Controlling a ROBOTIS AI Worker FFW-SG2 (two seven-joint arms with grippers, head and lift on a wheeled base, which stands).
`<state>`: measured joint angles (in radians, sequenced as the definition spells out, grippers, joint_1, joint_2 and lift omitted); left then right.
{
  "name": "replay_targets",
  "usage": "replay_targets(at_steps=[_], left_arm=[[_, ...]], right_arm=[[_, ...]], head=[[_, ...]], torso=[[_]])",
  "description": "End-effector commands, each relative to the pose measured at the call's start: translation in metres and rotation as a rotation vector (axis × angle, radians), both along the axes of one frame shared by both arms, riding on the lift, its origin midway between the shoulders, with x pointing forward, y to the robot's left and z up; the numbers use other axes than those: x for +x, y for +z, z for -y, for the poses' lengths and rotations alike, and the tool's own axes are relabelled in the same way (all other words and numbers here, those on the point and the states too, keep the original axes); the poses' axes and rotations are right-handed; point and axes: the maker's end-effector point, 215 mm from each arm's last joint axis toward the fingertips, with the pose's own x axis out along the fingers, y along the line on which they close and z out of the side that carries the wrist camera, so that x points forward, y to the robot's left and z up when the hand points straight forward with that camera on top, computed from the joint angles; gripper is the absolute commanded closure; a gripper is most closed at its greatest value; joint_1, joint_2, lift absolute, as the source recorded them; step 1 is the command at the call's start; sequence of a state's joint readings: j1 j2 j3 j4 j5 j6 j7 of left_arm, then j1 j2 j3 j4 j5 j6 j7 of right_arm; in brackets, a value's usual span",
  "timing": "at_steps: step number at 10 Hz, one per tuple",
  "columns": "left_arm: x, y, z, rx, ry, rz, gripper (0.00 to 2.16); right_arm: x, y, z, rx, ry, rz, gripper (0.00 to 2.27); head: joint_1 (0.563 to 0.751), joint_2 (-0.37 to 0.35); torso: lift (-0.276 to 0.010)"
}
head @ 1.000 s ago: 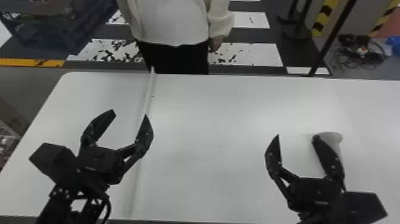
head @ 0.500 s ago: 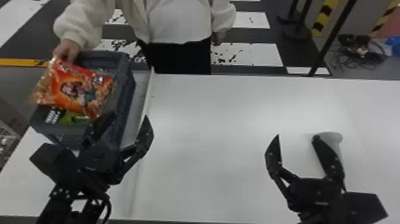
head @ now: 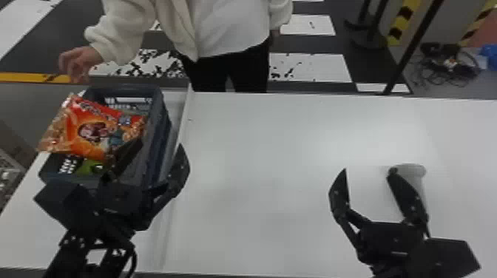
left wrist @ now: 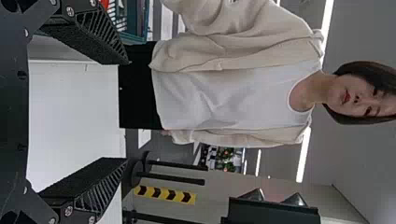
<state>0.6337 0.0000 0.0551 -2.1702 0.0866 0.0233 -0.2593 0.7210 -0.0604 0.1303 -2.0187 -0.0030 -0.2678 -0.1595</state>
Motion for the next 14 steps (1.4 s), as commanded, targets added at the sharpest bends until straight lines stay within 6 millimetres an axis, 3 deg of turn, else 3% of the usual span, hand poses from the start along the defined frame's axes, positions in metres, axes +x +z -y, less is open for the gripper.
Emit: replay_targets(at_steps=[1,3,5,8,10,14], left_arm=[[-0.001,0.003,-0.011,-0.006,0.016,0.004,0.14],[-0.005,0.014,-0.055,-0.003,0.077,0.02,0.15],[-0.009,0.025,-0.096,0.0,0.136,0.035,0.14],[-0.015,0.018,-0.151,-0.022,0.205,-0.013,0.14],[-0.017,-0.001,-0.179,-0.076,0.228,-0.105,0.14],[-0.018,-0.015,-0.215,-0.122,0.283,-0.178,0.14]], right_arm=[[0.0,0.0,0.0,-0.002,0.002,0.0,0.1],[-0.001,-0.003,0.0,-0.005,0.004,-0.008,0.1],[0.001,-0.005,-0.003,-0.004,0.01,-0.016,0.1],[0.002,-0.007,-0.007,-0.006,0.02,-0.024,0.1],[0.002,-0.01,-0.011,-0.008,0.031,-0.033,0.1],[0.002,-0.016,-0.02,-0.016,0.06,-0.058,0.1]], head=[[0.695,0.005],[0.695,0.025],[0.695,0.09],[0.695,0.178],[0.695,0.242],[0.695,0.322]], torso=[[-0.095],[-0.095],[-0.095],[-0.095],[-0.095],[-0.095]])
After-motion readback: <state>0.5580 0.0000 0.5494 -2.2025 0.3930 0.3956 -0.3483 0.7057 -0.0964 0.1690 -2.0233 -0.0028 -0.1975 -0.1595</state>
